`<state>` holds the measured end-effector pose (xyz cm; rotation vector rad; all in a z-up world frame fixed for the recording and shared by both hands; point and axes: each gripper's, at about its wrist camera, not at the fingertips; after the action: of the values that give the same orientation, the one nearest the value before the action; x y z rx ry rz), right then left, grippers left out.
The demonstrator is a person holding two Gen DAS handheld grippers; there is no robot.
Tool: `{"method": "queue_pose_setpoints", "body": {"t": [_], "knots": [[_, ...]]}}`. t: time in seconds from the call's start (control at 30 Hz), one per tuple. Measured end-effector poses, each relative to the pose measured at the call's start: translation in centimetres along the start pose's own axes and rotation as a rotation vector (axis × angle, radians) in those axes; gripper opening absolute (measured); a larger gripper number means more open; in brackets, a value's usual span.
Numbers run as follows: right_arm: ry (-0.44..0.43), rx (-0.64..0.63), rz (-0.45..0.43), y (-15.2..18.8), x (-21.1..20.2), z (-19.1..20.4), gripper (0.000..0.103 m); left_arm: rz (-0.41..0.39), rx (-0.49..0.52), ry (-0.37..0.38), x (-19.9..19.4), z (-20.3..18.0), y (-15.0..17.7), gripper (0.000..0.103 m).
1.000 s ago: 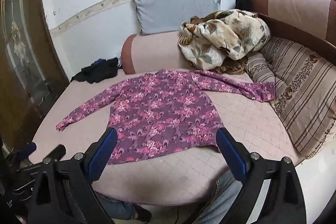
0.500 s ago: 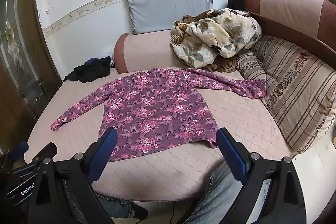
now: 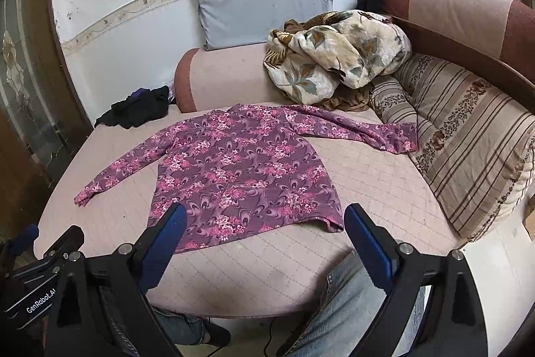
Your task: Fold small clothes
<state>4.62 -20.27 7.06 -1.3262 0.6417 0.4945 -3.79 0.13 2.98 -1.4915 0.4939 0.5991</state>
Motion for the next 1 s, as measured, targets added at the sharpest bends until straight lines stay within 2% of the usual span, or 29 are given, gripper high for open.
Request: {"method": "queue_pose_setpoints", "body": {"t": [0.23,0.33,0.47,0.8,1.0], "knots": [[-0.043,0.020,-0.037,-0.2,-0.8,0.0,0.095,0.010,-0.007,-0.008,0.2,0.2,0.0,0.101],[-0.037,0.024,-0.051,-0.1,-1.0,-0.1,0.095,0.016,-0.010,-0.012,0.3,0.3,0.0,0.101],[-0.085,0.048,-0.068,-0.1,-1.1,-0.4,0.095,0.022,-0.011,-0.017,0.6,0.5,0.1,0.101],[-0.036,-0.014,-0.063,-0.2,-1.0,-0.4,0.095,0.047,-0.016,-0.038,1.3,0.7,0.4,0.101],[-0.064,0.000,-0.035,-0.2,-0.5,-0.4,0.095,0.051,-0.012,-0.046,1.3,0.8,0.4,0.101]]}}
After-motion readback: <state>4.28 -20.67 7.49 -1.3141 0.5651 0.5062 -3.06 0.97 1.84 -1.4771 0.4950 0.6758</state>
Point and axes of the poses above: each gripper's, at about its wrist camera, not at the fingertips, and x roughly the way its jaws point, z to its left, y to its underside, and after that the axes turned 2 degrees about -y, right-handed
